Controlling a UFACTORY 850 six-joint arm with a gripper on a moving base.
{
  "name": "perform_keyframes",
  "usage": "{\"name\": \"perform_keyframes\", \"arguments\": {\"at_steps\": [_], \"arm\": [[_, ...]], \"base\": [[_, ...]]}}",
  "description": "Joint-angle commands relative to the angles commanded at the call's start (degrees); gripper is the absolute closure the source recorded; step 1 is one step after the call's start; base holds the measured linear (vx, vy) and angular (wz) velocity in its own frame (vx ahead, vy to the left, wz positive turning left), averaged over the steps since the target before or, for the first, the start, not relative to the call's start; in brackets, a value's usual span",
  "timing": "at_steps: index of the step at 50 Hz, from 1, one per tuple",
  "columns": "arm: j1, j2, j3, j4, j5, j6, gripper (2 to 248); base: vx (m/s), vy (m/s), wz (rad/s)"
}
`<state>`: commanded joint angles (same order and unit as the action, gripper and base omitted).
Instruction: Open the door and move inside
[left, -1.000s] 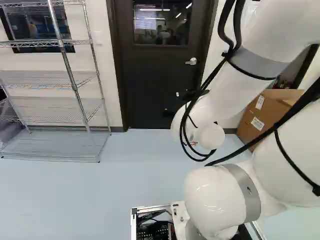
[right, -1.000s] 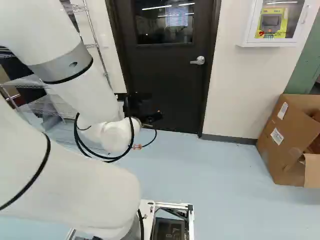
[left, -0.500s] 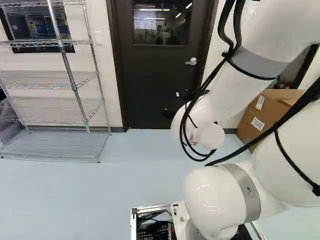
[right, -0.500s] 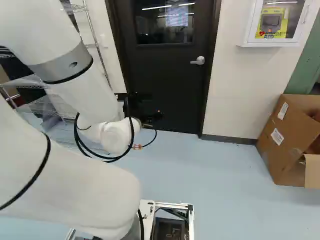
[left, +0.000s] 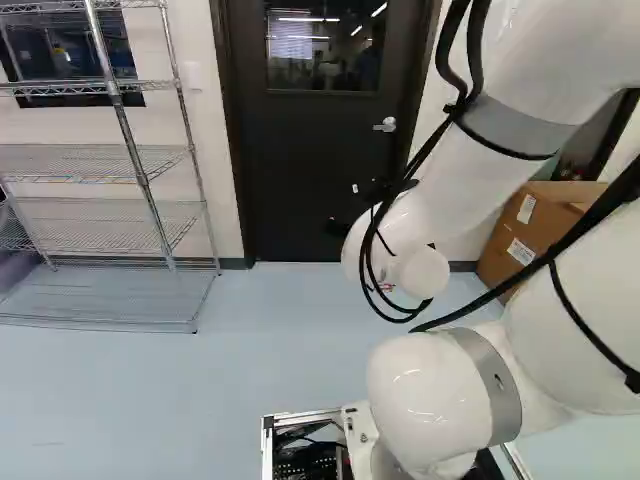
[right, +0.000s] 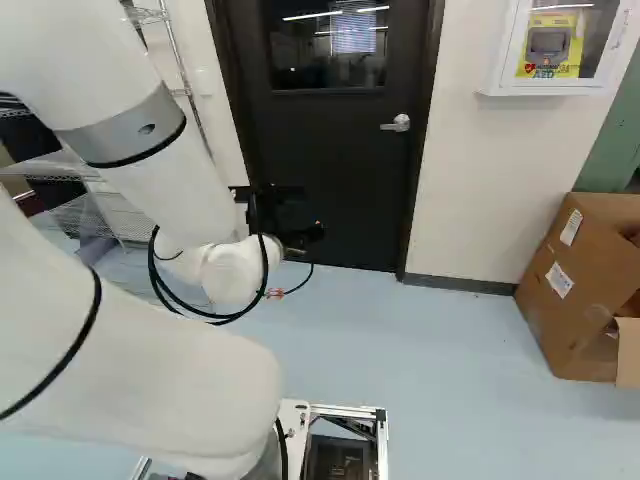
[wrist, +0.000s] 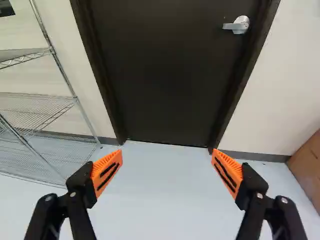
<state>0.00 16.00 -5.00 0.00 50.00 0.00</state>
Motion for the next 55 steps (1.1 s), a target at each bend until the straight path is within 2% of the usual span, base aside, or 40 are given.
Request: {"name": "perform_keyframes", "arguments": {"at_steps": [26,55], "arm": [[0.0,0.0,0.0,0.0,0.0,0.0,3],[0.0,0.0,0.0,0.0,0.0,0.0,3]], "base": [[0.16,-0.041,-0.249],[0.195,0.011,-0.278]]}}
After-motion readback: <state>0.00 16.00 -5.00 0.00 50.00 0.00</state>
